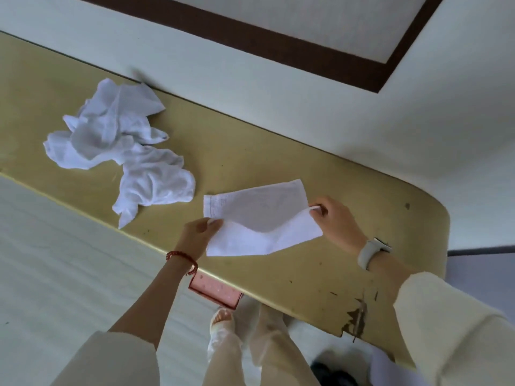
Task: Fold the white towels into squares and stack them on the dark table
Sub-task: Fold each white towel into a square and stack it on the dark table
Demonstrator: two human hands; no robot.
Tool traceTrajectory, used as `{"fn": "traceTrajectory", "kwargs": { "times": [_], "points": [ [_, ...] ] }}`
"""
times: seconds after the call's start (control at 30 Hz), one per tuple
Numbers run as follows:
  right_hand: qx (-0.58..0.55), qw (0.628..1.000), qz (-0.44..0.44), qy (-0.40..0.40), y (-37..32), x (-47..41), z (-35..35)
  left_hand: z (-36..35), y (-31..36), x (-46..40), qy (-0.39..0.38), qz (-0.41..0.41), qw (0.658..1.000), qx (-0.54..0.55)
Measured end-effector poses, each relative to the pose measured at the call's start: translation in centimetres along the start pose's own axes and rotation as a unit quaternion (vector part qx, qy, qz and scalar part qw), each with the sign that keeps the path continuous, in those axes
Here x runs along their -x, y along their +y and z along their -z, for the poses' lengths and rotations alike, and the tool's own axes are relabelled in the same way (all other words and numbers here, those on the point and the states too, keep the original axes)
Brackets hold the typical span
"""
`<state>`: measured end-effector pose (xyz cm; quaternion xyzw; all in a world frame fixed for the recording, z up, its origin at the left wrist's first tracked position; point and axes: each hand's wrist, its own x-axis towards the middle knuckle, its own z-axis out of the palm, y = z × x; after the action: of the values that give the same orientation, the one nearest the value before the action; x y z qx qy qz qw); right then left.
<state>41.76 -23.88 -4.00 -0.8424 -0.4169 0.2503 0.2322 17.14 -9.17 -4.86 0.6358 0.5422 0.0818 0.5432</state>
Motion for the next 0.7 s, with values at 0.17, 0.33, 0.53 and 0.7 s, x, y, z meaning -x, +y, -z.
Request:
{"fn": "traceTrajectory", "kwargs": {
  "times": [0.17, 0.33, 0.53, 0.7],
  "points": [
    [-0.099, 0.992, -0.038, 0.064, -1.1, -4.3, -0.4, -0.5, 0.4, -2.8, 0.097, 0.041, 0.991, 0.082],
    [-0.118, 0.989, -0.053, 0.072, -1.0, -7.0, -2.2, -1.5, -0.2, -4.6, 0.173, 0.051, 0.983, 0.034],
    [-0.112, 0.988, -0.073, 0.078, 0.0, -8.4, -3.7, -1.6, -0.3, -6.5, 0.206, 0.028, 0.978, -0.007],
    [-0.108, 0.987, -0.072, 0.098, 0.3, -9.0, -4.5, -1.7, -0.3, -7.6, 0.199, 0.018, 0.977, -0.080]
  ]
}}
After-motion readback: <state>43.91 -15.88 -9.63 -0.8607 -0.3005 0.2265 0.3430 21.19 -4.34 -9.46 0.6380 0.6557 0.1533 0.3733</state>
